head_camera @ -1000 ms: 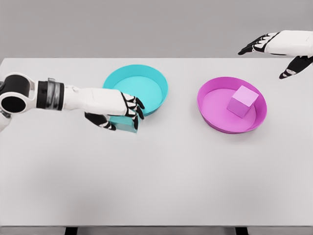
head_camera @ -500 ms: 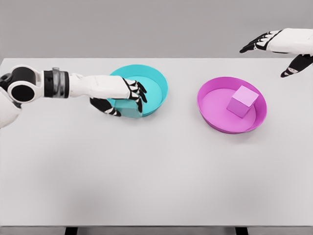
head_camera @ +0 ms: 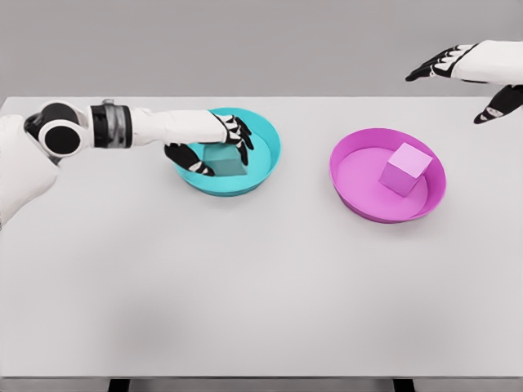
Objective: Place the blocks in the corresponding plates according to their colors
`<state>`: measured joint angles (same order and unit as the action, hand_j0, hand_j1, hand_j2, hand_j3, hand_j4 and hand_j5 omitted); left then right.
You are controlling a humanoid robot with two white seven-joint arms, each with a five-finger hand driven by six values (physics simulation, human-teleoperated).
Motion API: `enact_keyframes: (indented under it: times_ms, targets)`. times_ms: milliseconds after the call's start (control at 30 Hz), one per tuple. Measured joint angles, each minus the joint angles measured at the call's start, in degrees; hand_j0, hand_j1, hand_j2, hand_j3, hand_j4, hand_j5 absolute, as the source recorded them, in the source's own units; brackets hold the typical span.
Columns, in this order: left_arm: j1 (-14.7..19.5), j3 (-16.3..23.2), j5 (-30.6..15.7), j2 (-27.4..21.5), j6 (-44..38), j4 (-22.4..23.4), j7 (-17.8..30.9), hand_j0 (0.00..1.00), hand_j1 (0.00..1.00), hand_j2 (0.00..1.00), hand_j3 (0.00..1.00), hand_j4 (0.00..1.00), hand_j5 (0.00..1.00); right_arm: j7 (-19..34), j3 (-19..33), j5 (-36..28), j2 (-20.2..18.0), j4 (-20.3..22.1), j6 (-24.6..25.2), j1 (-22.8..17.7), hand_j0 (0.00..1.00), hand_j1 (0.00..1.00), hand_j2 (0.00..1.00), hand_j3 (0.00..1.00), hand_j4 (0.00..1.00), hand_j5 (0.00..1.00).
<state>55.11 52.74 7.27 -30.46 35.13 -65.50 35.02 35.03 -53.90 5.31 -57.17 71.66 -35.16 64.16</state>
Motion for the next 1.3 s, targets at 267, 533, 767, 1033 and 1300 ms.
enact_keyframes:
  times_ms: [267, 533, 767, 1033, 1300]
  targets:
    - [1.14, -1.28, 0.12, 3.71, -0.03, 7.55, 0.02, 0.62, 0.62, 0.62, 0.62, 0.62, 0.62, 0.0, 0.32, 0.0, 0.03, 0.02, 0.0, 0.0, 1.0, 1.0, 1.0, 1.0, 1.0, 1.0]
    - [2.55, -1.57, 0.23, 6.09, -0.02, 12.92, 0.03, 0.65, 0.65, 0.65, 0.65, 0.65, 0.65, 0.0, 0.39, 0.01, 0.11, -0.07, 0.0, -0.09, 1.0, 1.0, 1.0, 1.0, 1.0, 1.0]
    - [2.9, -1.96, 0.5, 7.37, 0.03, 15.67, 0.0, 0.99, 0.99, 0.99, 0.99, 0.99, 0.99, 0.0, -0.08, 0.15, 0.55, 0.36, -0.02, -2.11, 1.0, 1.0, 1.0, 1.0, 1.0, 1.0]
    - [2.81, -3.74, 0.45, 7.37, 0.04, 15.56, 0.01, 1.0, 1.0, 1.0, 1.0, 1.0, 1.0, 0.0, -0.34, 0.34, 0.57, 1.47, 0.0, -2.37, 1.0, 1.0, 1.0, 1.0, 1.0, 1.0]
    - [-4.48, -12.96, -1.97, 1.25, 0.1, 2.73, 0.02, 1.0, 1.0, 1.0, 1.0, 1.0, 1.0, 0.0, -0.08, 0.35, 0.33, 1.87, 0.0, -2.37, 1.0, 1.0, 1.0, 1.0, 1.0, 1.0]
